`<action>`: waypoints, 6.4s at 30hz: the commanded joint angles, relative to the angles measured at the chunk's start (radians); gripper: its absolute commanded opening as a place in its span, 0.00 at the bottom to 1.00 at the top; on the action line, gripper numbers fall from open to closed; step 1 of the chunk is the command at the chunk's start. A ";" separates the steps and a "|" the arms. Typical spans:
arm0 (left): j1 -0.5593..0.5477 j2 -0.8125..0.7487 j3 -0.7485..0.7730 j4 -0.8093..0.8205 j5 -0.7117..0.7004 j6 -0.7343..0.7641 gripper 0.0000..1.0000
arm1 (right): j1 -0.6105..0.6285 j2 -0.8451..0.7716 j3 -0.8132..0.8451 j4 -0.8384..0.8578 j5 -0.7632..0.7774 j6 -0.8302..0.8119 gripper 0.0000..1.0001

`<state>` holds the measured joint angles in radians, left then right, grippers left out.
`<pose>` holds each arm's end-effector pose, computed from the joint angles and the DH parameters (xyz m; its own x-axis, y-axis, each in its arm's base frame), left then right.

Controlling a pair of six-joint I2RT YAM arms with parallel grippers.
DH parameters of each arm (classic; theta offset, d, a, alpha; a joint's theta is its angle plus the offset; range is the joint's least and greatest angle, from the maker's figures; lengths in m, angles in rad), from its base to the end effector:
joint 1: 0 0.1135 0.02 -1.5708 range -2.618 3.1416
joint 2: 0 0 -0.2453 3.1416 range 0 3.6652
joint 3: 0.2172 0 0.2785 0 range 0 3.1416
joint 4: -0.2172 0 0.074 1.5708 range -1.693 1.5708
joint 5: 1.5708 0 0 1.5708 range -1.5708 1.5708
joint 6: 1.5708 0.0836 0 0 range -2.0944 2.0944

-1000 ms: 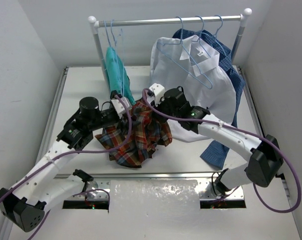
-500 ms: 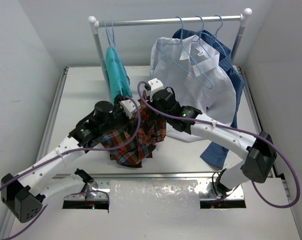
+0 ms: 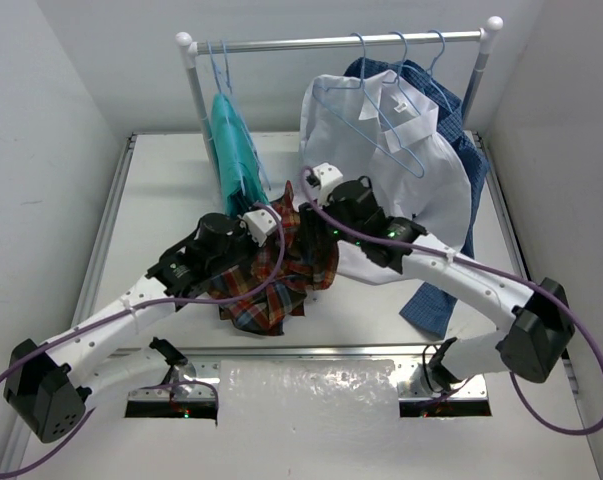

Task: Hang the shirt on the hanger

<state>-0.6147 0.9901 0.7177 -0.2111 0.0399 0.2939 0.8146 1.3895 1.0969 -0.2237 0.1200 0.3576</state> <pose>0.2456 -0.1775 0.2300 -0.1882 0.4872 -0.8528 0.6892 0.6841 0.2387 0.2749 0.2768 0.2563 -0.5451 -0.0714 -0.8353 -0.4910 0.8348 0.2490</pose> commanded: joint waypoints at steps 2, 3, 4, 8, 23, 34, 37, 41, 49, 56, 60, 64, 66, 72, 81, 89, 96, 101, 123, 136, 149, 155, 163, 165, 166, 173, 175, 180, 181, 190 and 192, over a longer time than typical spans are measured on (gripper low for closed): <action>0.004 -0.031 0.045 0.026 -0.035 0.013 0.00 | -0.181 -0.017 -0.095 0.055 -0.388 -0.065 0.67; 0.006 -0.031 0.046 0.019 -0.035 0.008 0.00 | -0.187 -0.023 -0.132 0.047 -0.378 -0.087 0.72; 0.007 -0.034 0.046 0.012 -0.035 0.004 0.00 | -0.189 -0.027 -0.149 0.043 -0.359 -0.115 0.74; 0.010 -0.044 0.037 0.006 -0.034 -0.013 0.00 | -0.189 -0.060 -0.233 0.131 -0.430 -0.148 0.83; 0.016 -0.062 0.009 0.042 0.003 0.022 0.00 | -0.215 0.092 -0.431 0.495 -0.508 0.042 0.23; 0.018 -0.127 0.178 -0.025 0.081 0.057 0.00 | -0.169 -0.346 -0.208 0.022 -0.263 -0.189 0.00; 0.017 -0.074 0.299 -0.071 0.138 0.022 0.00 | -0.169 -0.353 -0.045 -0.214 -0.212 -0.232 0.00; 0.018 0.008 0.330 -0.125 0.129 -0.084 0.00 | -0.170 -0.310 0.043 -0.415 -0.126 -0.227 0.01; 0.017 0.194 0.497 -0.358 0.029 -0.124 0.00 | -0.170 -0.322 0.279 -0.506 -0.218 -0.374 0.78; 0.016 0.223 0.505 -0.358 -0.023 -0.128 0.00 | -0.181 -0.043 0.855 -0.704 -0.081 -0.468 0.70; 0.018 0.223 0.496 -0.344 -0.015 -0.125 0.00 | -0.314 0.178 1.128 -0.732 -0.115 -0.457 0.74; 0.018 0.223 0.494 -0.341 0.003 -0.134 0.00 | -0.478 0.238 1.144 -0.544 -0.201 -0.365 0.67; 0.017 0.219 0.490 -0.340 0.005 -0.134 0.00 | -0.518 0.255 1.098 -0.487 -0.262 -0.315 0.64; 0.018 0.205 0.463 -0.327 -0.018 -0.147 0.00 | -0.575 0.396 1.172 -0.476 -0.384 -0.278 0.63; 0.018 0.202 0.453 -0.323 -0.021 -0.147 0.00 | -0.575 0.428 1.032 -0.393 -0.439 -0.305 0.50; 0.020 0.200 0.448 -0.323 -0.032 -0.144 0.00 | -0.575 0.370 0.884 -0.287 -0.427 -0.310 0.06; 0.020 0.200 0.442 -0.317 -0.035 -0.134 0.00 | -0.575 0.330 0.880 -0.258 -0.433 -0.332 0.00; 0.020 0.200 0.437 -0.315 -0.035 -0.131 0.00 | -0.577 0.313 0.925 -0.226 -0.441 -0.327 0.00; 0.023 0.392 0.604 -0.401 -0.003 -0.157 0.00 | -0.572 -0.259 0.269 -0.359 -0.614 -0.417 0.00; 0.024 0.550 0.675 -0.401 -0.112 -0.142 0.00 | -0.572 -0.487 0.017 -0.597 -0.769 -0.477 0.00; 0.024 0.579 0.716 -0.404 -0.101 -0.128 0.00 | -0.554 -0.463 -0.161 -0.349 -0.863 -0.309 0.00; 0.024 0.572 0.750 -0.430 -0.095 -0.090 0.00 | -0.511 -0.400 -0.129 -0.353 -0.636 -0.310 0.00; 0.026 0.613 0.854 -0.526 -0.045 -0.039 0.00 | -0.419 -0.287 -0.020 -0.477 -0.340 -0.394 0.00; 0.024 0.624 0.887 -0.550 -0.009 -0.038 0.00 | -0.390 -0.259 0.004 -0.473 -0.312 -0.391 0.00; 0.024 0.627 0.907 -0.556 0.012 -0.033 0.00 | -0.355 -0.229 0.020 -0.474 -0.290 -0.391 0.00; 0.026 0.634 0.902 -0.596 -0.024 0.017 0.00 | -0.292 -0.173 0.196 -0.565 0.013 -0.373 0.00; 0.024 0.645 0.904 -0.584 -0.021 0.022 0.00 | -0.270 -0.173 0.219 -0.611 0.108 -0.370 0.00; 0.026 0.702 0.979 -0.606 -0.015 0.008 0.00 | -0.238 -0.187 0.195 -0.621 0.214 -0.333 0.00; 0.026 0.720 1.003 -0.628 -0.018 0.005 0.00 | -0.236 -0.190 0.195 -0.620 0.231 -0.336 0.00; 0.013 0.798 1.118 -0.683 0.151 -0.038 0.00 | -0.190 -0.191 0.134 -0.508 0.233 -0.414 0.00; 0.003 0.792 1.109 -0.679 0.284 -0.033 0.00 | -0.143 -0.202 0.083 -0.436 0.219 -0.427 0.00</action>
<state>-0.6029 1.7977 1.7863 -0.8883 0.1299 0.2745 0.6174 1.2076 1.2304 -0.7883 0.3279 -0.0410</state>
